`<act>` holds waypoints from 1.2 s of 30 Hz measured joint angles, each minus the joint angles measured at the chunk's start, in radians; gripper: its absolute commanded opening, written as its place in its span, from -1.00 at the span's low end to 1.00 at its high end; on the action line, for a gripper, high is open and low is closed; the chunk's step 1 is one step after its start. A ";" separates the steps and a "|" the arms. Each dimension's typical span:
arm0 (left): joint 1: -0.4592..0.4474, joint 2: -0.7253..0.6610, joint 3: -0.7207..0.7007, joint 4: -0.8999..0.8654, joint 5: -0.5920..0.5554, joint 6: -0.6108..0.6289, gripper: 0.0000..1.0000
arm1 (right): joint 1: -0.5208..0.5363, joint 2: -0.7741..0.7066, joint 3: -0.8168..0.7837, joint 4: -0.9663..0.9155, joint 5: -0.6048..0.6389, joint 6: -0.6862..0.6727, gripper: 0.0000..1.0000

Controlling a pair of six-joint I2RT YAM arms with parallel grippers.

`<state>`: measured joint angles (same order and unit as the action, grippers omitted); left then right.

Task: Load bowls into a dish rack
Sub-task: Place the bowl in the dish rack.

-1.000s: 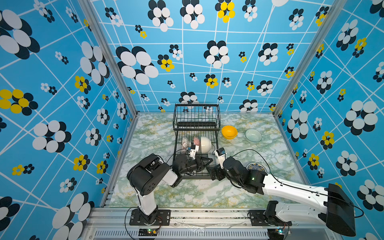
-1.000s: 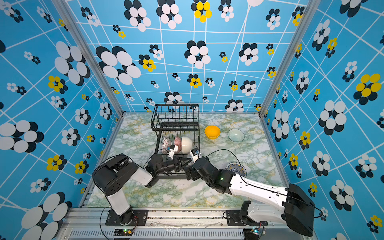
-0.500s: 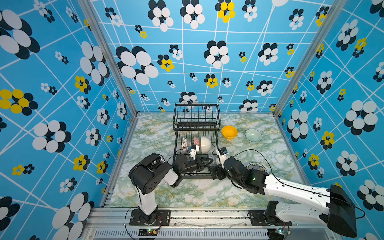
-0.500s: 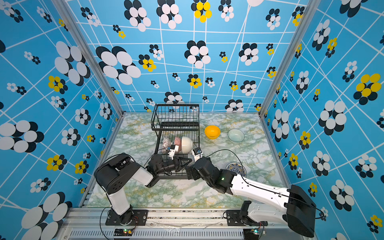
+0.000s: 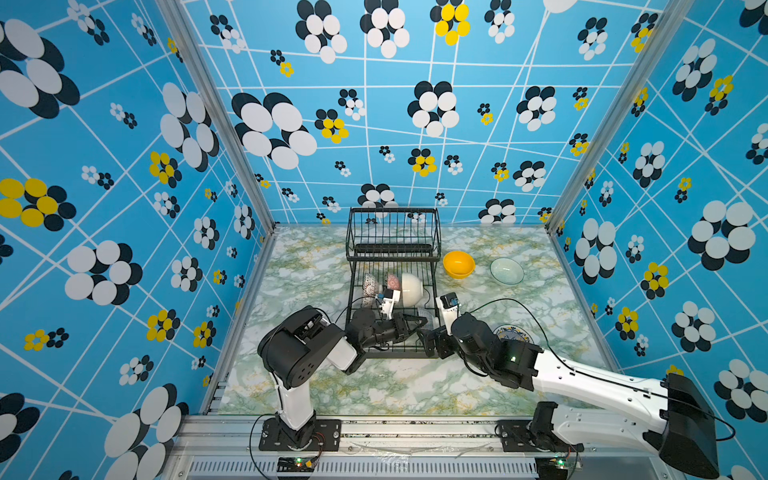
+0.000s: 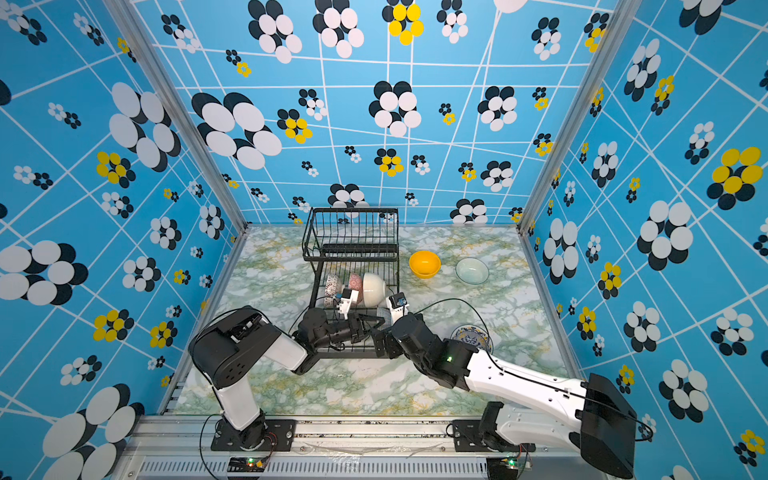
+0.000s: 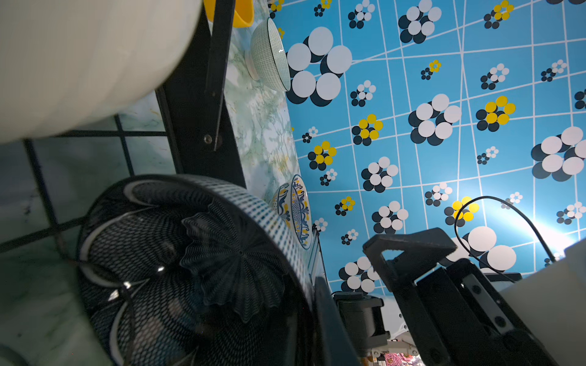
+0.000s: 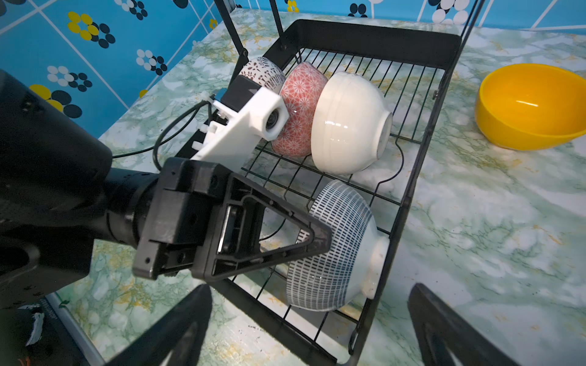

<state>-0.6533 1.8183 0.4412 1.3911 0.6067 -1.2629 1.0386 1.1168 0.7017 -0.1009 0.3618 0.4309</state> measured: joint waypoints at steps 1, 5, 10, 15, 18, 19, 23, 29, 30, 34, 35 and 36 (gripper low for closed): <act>0.000 0.000 0.001 -0.004 -0.003 0.003 -0.69 | 0.000 0.000 0.000 0.000 0.000 0.000 1.00; 0.001 0.000 0.012 -0.011 -0.010 0.010 -0.65 | 0.000 -0.007 -0.004 -0.001 0.001 0.000 0.99; 0.005 0.000 0.026 -0.011 -0.013 0.019 -0.58 | 0.000 -0.011 -0.005 -0.004 0.001 0.000 1.00; 0.005 -0.006 0.030 -0.045 -0.013 0.045 -0.51 | 0.000 -0.011 -0.005 -0.019 0.007 0.001 1.00; 0.006 -0.047 0.030 -0.125 -0.013 0.082 -0.47 | -0.008 -0.012 -0.003 -0.058 0.019 0.019 1.00; 0.006 -0.069 0.030 -0.159 -0.015 0.098 -0.47 | -0.017 -0.012 0.001 -0.078 0.023 0.030 0.99; 0.015 -0.167 0.030 -0.286 -0.017 0.158 -0.43 | -0.074 -0.024 0.006 -0.138 0.030 0.086 0.97; 0.047 -0.257 0.022 -0.390 -0.016 0.207 -0.39 | -0.149 -0.070 0.006 -0.196 0.028 0.164 0.87; 0.051 -0.274 0.022 -0.418 -0.016 0.219 -0.36 | -0.165 -0.074 0.007 -0.208 0.025 0.178 0.83; 0.051 -0.389 0.022 -0.555 -0.012 0.293 -0.24 | -0.258 -0.077 0.028 -0.271 0.002 0.222 0.72; 0.051 -0.431 0.024 -0.599 -0.010 0.317 -0.22 | -0.281 -0.078 0.035 -0.285 -0.005 0.229 0.72; 0.052 -0.466 0.030 -0.643 -0.009 0.343 -0.21 | -0.298 -0.080 0.039 -0.294 -0.008 0.233 0.72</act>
<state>-0.6010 1.3525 0.4709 0.7483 0.5980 -0.9199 0.7406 1.0367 0.7410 -0.3946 0.3538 0.6640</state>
